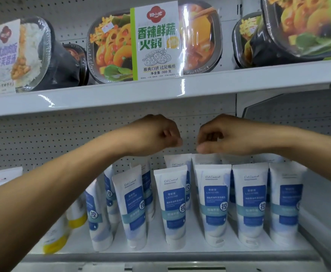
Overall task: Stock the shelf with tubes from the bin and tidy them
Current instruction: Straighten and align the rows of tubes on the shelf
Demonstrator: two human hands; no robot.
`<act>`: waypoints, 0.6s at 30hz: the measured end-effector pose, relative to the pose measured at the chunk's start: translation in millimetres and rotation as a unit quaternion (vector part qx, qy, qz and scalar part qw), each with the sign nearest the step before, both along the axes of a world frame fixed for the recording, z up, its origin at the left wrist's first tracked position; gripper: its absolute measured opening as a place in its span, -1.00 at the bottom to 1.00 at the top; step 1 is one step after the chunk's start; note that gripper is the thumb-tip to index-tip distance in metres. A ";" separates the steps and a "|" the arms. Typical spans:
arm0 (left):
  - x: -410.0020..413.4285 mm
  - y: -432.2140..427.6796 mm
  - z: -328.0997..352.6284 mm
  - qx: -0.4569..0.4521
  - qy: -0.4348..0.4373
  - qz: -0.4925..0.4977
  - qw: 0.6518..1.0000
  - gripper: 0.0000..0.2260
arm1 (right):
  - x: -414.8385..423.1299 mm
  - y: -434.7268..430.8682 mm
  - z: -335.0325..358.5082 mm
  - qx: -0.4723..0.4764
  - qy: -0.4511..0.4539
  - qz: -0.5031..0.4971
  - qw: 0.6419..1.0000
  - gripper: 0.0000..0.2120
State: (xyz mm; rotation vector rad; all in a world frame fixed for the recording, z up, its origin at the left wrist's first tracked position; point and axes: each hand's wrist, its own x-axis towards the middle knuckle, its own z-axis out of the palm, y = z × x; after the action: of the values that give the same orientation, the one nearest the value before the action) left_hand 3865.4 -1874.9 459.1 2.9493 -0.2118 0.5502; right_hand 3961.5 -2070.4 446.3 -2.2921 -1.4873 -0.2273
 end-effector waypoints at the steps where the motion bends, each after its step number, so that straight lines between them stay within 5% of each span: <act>1: -8.9 -2.3 1.6 -0.008 -0.001 -0.005 1.000 -0.79 | -5.3 -2.1 0.6 -0.007 0.017 0.014 1.000 -0.82; 7: -37.1 -11.3 -5.8 0.028 0.171 0.028 0.984 -0.70 | -32.4 -2.5 -3.5 -0.183 0.078 0.011 0.980 -0.75; 18: -17.7 -14.6 -27.1 -0.007 0.178 0.006 0.984 -0.87 | -30.8 2.4 -16.3 -0.189 0.035 -0.024 0.981 -0.85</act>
State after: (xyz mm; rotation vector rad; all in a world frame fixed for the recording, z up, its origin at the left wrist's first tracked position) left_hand 3847.7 -1889.6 432.0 2.9688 -0.1498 0.0176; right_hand 3930.6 -2068.0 430.0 -2.5987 -1.5478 0.1361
